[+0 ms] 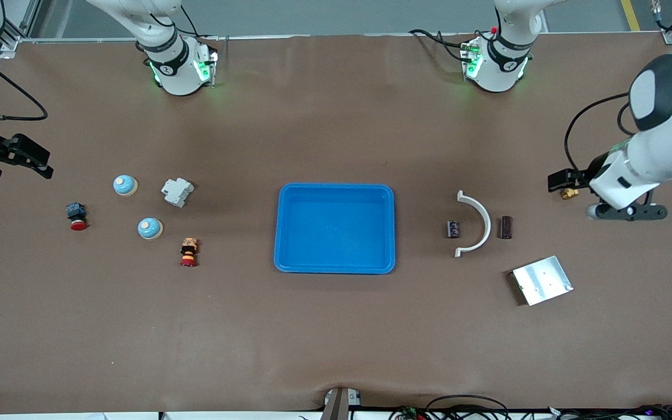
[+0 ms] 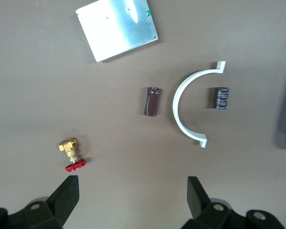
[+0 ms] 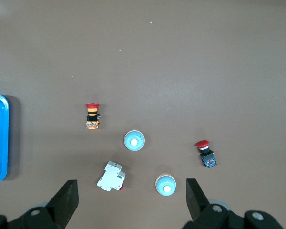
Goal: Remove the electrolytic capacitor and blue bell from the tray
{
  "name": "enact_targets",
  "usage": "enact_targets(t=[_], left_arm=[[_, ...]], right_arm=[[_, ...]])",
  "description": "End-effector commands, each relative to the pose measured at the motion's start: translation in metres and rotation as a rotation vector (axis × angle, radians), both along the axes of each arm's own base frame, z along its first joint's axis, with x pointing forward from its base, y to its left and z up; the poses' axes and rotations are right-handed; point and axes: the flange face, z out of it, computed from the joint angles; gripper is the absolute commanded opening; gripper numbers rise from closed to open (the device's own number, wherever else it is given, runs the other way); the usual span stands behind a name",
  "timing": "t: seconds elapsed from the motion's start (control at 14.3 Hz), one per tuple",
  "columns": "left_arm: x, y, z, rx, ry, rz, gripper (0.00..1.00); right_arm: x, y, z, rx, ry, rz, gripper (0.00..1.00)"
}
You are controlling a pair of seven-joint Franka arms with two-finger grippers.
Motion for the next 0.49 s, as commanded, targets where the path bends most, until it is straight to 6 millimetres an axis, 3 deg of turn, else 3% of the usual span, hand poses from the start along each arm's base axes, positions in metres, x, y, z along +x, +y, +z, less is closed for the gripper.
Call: enact_targets(t=[0.0, 0.21, 0.42], left_arm=[[-0.022, 0.001, 0.036, -0.006, -0.032, 0.028, 1.00], [-0.030, -0.001, 0.066, 0.002, -0.042, 0.040, 1.00], [-0.025, -0.002, 0.100, 0.007, -0.096, 0.126, 1.00]], right_arm=[[-0.007, 0.001, 0.004, -0.004, -0.004, 0.004, 1.00], [-0.006, 0.001, 0.004, 0.007, -0.013, 0.002, 1.00], [-0.005, 0.004, 0.003, 0.007, -0.011, 0.005, 1.00]])
